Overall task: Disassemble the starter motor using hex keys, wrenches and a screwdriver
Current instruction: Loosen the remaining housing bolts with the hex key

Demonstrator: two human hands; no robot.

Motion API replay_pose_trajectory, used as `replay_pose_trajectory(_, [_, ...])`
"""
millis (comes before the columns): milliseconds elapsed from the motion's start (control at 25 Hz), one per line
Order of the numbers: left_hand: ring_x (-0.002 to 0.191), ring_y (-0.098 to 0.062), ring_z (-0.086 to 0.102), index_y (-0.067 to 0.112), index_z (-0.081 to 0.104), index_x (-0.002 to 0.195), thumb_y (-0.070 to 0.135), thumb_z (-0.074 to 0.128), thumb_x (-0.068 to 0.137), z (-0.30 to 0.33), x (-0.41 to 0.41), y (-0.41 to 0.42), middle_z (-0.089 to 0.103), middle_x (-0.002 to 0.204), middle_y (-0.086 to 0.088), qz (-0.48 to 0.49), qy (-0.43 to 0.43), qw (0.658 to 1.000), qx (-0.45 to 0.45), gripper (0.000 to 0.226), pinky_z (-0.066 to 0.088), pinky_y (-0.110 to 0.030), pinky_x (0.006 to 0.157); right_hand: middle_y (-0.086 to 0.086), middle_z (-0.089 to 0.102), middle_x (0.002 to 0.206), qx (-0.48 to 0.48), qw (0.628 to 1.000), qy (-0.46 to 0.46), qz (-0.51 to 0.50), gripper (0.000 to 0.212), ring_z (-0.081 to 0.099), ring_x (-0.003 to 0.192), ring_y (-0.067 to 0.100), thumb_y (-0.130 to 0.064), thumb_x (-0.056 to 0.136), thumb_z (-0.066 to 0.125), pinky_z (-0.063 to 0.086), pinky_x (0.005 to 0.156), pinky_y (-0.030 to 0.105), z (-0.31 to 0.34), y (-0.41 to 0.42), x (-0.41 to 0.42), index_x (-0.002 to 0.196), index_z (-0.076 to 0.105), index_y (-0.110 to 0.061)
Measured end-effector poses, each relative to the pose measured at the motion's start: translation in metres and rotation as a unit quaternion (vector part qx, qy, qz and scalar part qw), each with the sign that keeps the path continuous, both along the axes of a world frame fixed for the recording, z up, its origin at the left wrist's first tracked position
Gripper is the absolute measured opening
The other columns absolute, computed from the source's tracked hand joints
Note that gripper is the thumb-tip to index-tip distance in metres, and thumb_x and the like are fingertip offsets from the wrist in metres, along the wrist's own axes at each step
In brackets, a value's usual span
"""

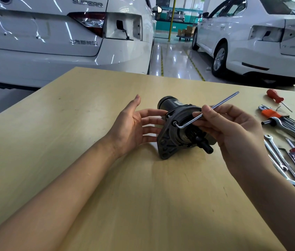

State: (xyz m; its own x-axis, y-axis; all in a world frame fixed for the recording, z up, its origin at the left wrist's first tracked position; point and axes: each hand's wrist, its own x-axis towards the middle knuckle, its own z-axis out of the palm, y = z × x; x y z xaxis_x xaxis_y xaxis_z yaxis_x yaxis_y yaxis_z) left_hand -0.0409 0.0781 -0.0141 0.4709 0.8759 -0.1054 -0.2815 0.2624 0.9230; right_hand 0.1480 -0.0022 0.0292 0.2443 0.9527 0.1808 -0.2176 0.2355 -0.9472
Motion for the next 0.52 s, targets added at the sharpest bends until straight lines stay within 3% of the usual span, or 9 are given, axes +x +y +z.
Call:
replay_pose_trajectory(160, [0.076, -0.023, 0.063, 0.011, 0.072, 0.099, 0.061, 0.021, 0.095, 0.000, -0.001, 0.000, 0.067, 0.097, -0.012, 0.002, 0.001, 1.000, 0.002, 0.072, 0.052, -0.033, 0.067, 0.010, 0.074, 0.076, 0.012, 0.999, -0.033, -0.012, 0.012, 0.070, 0.062, 0.014, -0.018, 0.073, 0.074, 0.051, 0.050, 0.019, 0.003, -0.003, -0.004, 0.074, 0.063, -0.011])
replay_pose_trajectory(240, [0.076, -0.024, 0.063, 0.010, 0.072, 0.099, 0.061, 0.021, 0.095, 0.000, 0.000, -0.001, 0.067, 0.096, -0.012, 0.004, 0.002, 1.000, 0.001, 0.072, 0.051, -0.034, 0.067, 0.007, 0.073, 0.071, 0.064, 0.990, -0.124, -0.039, 0.011, 0.068, 0.058, 0.010, -0.012, 0.076, 0.075, 0.048, 0.046, 0.017, 0.009, -0.001, -0.009, 0.078, 0.065, -0.009])
replay_pose_trajectory(320, [0.075, -0.023, 0.063, 0.011, 0.073, 0.095, 0.061, 0.021, 0.095, 0.000, 0.001, 0.000, 0.067, 0.095, -0.012, 0.003, 0.002, 1.000, -0.001, 0.072, 0.050, -0.034, 0.068, -0.002, 0.072, 0.067, 0.149, 0.948, -0.273, -0.066, 0.010, 0.064, 0.056, 0.005, -0.009, 0.076, 0.078, 0.049, 0.053, 0.015, 0.019, 0.005, -0.017, 0.079, 0.068, -0.011])
replay_pose_trajectory(400, [0.071, -0.021, 0.062, 0.013, 0.074, 0.085, 0.061, 0.020, 0.095, 0.001, 0.002, -0.001, 0.067, 0.084, -0.008, 0.003, -0.006, 1.000, -0.001, 0.073, 0.050, -0.031, 0.065, -0.005, 0.069, 0.069, 0.227, 0.858, -0.459, -0.037, 0.006, 0.061, 0.061, 0.005, -0.012, 0.078, 0.075, 0.046, 0.059, 0.014, 0.029, 0.010, -0.032, 0.083, 0.073, -0.015])
replay_pose_trajectory(480, [0.065, -0.018, 0.061, 0.015, 0.076, 0.073, 0.061, 0.019, 0.096, 0.001, 0.002, -0.002, 0.066, 0.070, -0.005, -0.001, -0.023, 1.000, -0.013, 0.077, 0.049, -0.025, 0.060, -0.001, 0.068, 0.081, 0.237, 0.717, -0.651, 0.076, 0.010, 0.062, 0.073, 0.012, -0.012, 0.083, 0.065, 0.048, 0.069, 0.025, 0.031, 0.011, -0.045, 0.087, 0.074, -0.015])
replay_pose_trajectory(520, [0.071, -0.020, 0.062, 0.013, 0.077, 0.074, 0.062, 0.020, 0.095, 0.002, 0.001, -0.002, 0.067, 0.073, -0.007, -0.002, -0.029, 0.999, -0.024, 0.078, 0.049, -0.026, 0.064, 0.000, 0.067, 0.089, 0.222, 0.632, -0.731, 0.129, 0.014, 0.062, 0.084, 0.017, -0.012, 0.085, 0.059, 0.048, 0.075, 0.030, 0.029, 0.010, -0.050, 0.088, 0.072, -0.015])
